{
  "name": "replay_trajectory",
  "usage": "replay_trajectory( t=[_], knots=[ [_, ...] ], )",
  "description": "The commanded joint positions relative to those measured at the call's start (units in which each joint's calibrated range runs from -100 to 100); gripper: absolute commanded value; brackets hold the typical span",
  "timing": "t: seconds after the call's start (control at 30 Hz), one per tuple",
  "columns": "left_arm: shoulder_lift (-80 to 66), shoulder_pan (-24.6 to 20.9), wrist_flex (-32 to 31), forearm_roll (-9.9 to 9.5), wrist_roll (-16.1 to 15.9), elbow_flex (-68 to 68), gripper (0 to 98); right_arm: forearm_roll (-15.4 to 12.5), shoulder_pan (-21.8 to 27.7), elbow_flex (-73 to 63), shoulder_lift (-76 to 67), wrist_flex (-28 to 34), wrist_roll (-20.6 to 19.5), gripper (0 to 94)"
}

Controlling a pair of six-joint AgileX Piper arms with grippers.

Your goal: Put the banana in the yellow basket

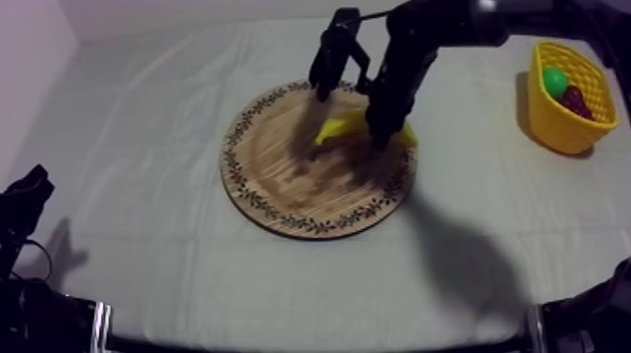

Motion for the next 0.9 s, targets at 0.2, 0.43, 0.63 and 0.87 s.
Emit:
replay_trajectory(
  t=[0.2,0.43,0.63,0.87],
  knots=[
    [0.04,-0.01,0.0,-0.02,-0.02,0.0,0.1,-3.56,5.52,1.78,-15.04,5.97,0.42,17.2],
    [0.04,-0.01,0.0,-0.02,-0.02,0.0,0.1,-5.81,12.15,0.48,-24.57,12.55,-2.81,17.9],
    [0.04,-0.01,0.0,-0.02,-0.02,0.0,0.1,-6.72,19.6,-1.94,-27.75,15.51,-5.66,18.1],
    [0.04,-0.01,0.0,-0.02,-0.02,0.0,0.1,-6.8,28.86,-2.65,-28.05,14.1,-7.0,19.6]
  ],
)
